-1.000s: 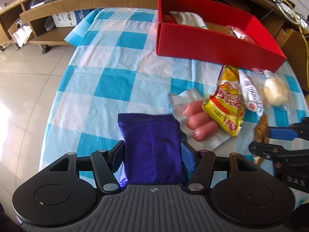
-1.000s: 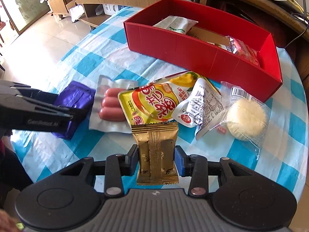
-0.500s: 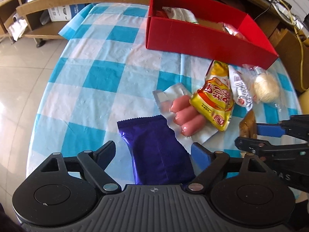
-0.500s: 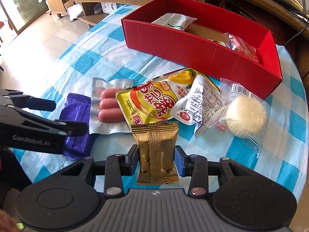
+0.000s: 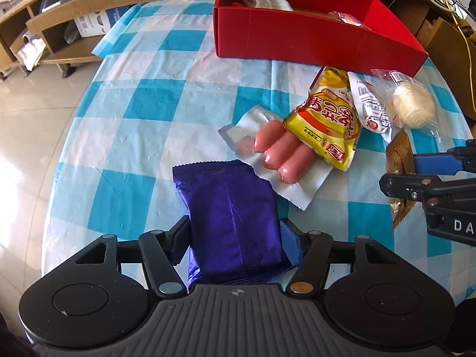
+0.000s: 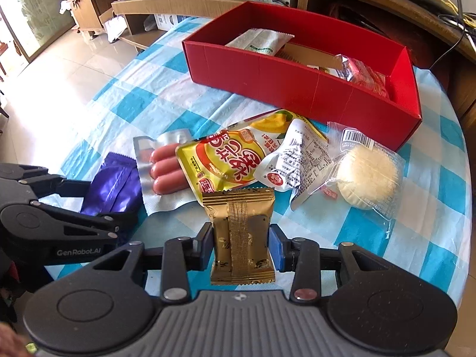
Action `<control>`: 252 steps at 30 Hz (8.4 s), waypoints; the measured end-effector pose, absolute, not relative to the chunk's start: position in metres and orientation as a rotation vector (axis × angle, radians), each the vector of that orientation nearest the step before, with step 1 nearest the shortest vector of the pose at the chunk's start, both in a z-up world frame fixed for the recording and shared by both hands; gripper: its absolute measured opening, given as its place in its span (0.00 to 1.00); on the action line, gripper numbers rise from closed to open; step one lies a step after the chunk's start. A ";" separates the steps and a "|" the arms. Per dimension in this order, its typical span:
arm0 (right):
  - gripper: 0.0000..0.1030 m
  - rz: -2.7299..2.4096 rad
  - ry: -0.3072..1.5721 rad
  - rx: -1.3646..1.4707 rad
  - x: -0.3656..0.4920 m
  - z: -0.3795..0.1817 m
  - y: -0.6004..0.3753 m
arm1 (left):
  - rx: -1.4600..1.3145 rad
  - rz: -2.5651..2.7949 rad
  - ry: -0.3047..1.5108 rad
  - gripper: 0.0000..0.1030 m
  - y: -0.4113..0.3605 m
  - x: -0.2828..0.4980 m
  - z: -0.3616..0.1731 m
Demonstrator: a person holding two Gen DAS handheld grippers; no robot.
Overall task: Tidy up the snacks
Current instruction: 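Lift the purple bag with left gripper while right carries the gold pastry toward the red box, then lower both held snacks into the red box and open both grippers, then move both tools back out of the box to the snacks on the tablecloth, then reach left gripper to the white sachet while right grasps the clear round bread bag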
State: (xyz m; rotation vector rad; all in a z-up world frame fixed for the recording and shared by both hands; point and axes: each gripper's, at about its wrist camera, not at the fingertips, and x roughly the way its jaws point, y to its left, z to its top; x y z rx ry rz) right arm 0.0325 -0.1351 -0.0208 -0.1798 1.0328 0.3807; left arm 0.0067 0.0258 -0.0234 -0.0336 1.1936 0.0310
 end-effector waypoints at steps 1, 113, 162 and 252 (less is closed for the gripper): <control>0.50 0.380 1.032 -0.180 0.032 -0.021 -0.135 | -0.032 0.026 1.192 0.66 0.025 0.006 -0.022; 0.50 0.167 0.888 0.058 0.234 0.006 -0.172 | -0.089 -0.023 0.951 0.66 0.006 0.223 0.013; 0.54 0.112 0.897 0.033 0.146 0.023 -0.192 | -0.064 -0.123 0.935 0.80 -0.016 0.153 0.032; 0.80 0.092 1.143 0.086 0.068 -0.035 -0.292 | 0.166 -0.288 1.142 0.62 -0.127 0.106 -0.036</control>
